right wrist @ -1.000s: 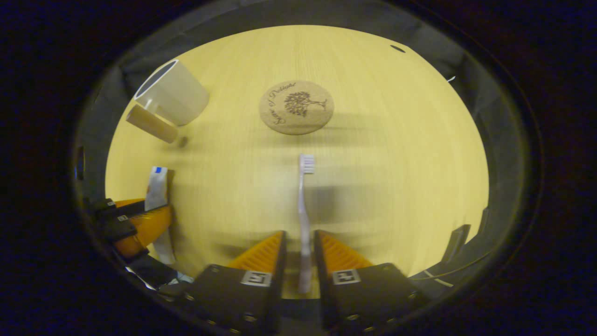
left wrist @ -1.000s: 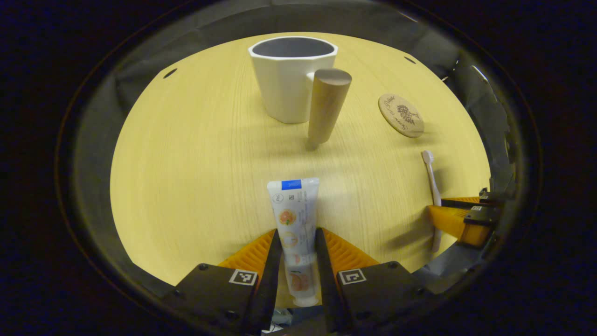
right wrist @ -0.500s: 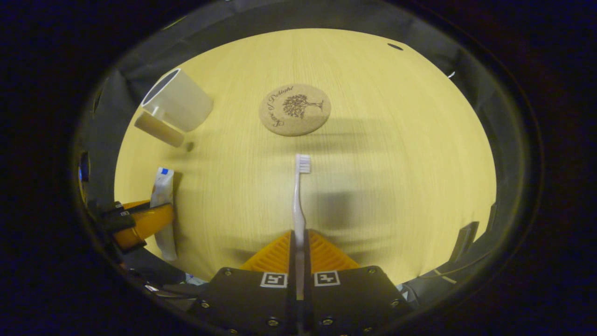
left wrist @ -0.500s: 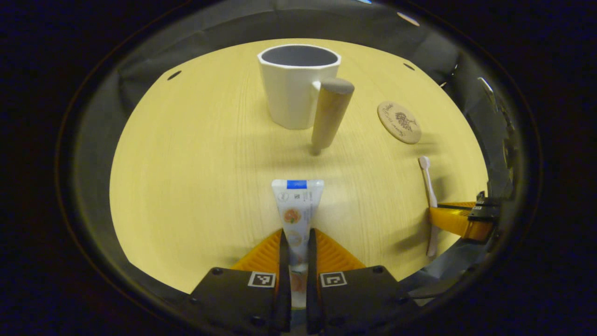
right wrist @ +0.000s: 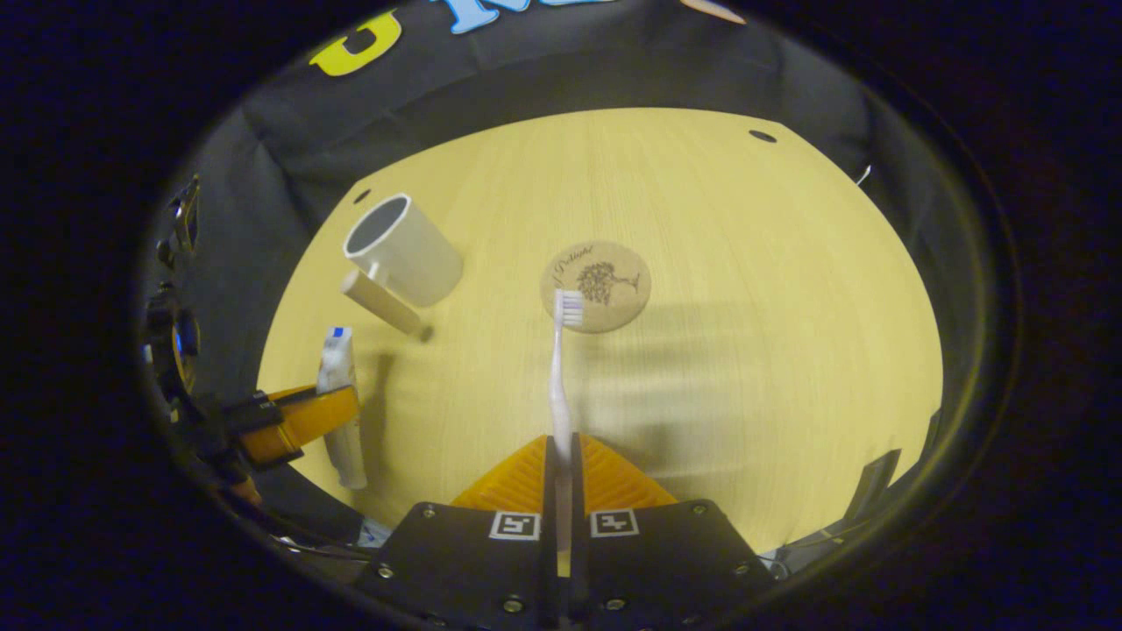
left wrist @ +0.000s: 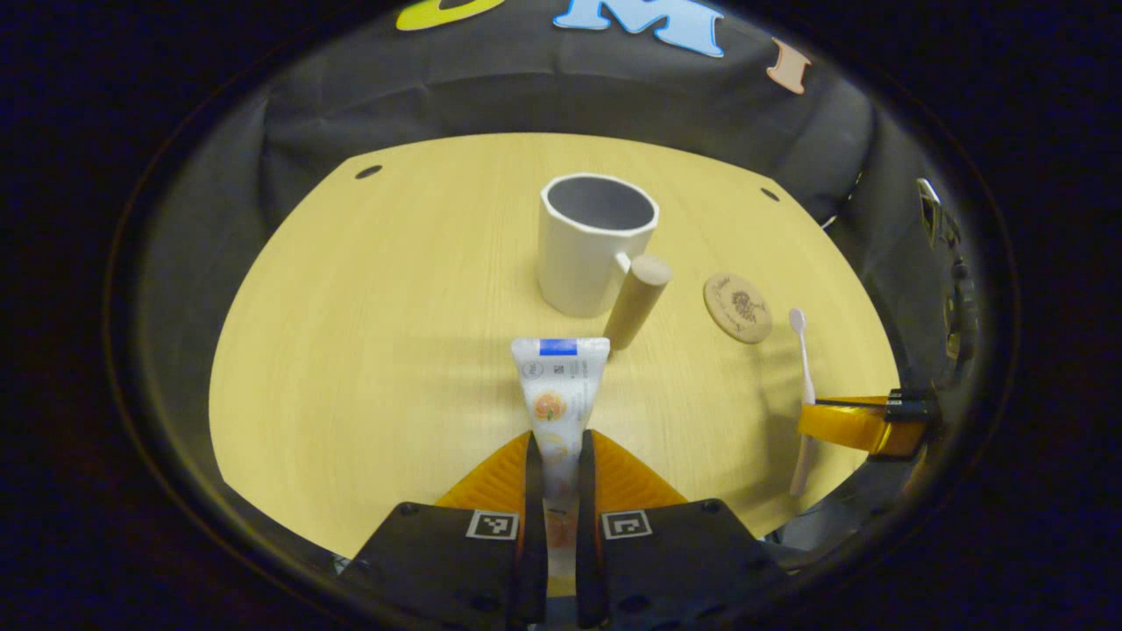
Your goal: Put the toothbrush and toothpaste on the desktop into the cup, then pick up the cup and place it on the coaster on the desktop.
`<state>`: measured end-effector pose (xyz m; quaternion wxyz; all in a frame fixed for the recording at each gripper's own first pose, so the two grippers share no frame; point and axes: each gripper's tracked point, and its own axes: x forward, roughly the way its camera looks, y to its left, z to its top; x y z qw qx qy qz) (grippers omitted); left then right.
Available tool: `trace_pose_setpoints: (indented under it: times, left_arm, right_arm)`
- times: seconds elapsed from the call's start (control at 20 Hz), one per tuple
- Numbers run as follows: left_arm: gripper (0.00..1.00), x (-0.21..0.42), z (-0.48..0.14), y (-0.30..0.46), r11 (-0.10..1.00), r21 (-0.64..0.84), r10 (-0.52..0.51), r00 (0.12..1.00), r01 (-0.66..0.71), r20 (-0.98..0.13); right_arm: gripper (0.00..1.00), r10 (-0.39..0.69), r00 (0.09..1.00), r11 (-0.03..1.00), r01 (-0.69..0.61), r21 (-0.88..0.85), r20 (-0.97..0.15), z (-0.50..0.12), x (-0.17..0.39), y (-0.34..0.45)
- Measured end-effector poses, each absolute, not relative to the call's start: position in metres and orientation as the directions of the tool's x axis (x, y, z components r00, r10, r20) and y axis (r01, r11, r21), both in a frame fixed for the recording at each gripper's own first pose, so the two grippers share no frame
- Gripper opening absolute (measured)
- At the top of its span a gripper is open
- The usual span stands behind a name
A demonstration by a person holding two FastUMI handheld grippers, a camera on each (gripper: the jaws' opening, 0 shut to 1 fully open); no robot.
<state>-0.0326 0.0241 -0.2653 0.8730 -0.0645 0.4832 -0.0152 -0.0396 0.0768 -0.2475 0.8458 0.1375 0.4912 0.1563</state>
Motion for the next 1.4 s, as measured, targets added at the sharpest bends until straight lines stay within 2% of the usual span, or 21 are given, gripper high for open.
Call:
trace_pose_setpoints:
  times: [0.15,0.6,0.8,1.05,1.4]
  left_arm:
    - [0.20,-0.024,-0.244,0.031,0.988,-0.143,-0.083,0.598,-0.054,-0.797]
    - [0.20,0.020,-0.192,0.045,0.977,-0.194,-0.049,0.790,-0.090,-0.612]
    - [0.19,0.048,-0.159,0.053,0.970,-0.224,-0.031,0.868,-0.093,-0.496]
    - [0.20,0.080,-0.129,0.063,0.969,-0.234,-0.012,0.925,-0.083,-0.379]
    - [0.20,0.116,-0.088,0.055,0.962,-0.272,-0.054,0.977,-0.004,-0.204]
  right_arm:
    - [0.06,0.422,0.575,0.896,-0.144,0.421,-0.701,-0.216,-0.019,0.075]
    - [0.06,0.409,0.799,0.882,-0.224,0.415,-0.440,-0.132,0.018,0.072]
    - [0.06,0.402,0.842,0.891,-0.269,0.366,-0.360,-0.104,0.023,0.075]
    - [0.06,0.395,0.866,0.899,-0.296,0.322,-0.307,-0.087,0.030,0.082]
    - [0.06,0.371,0.877,0.913,-0.284,0.293,-0.307,-0.085,0.041,0.082]
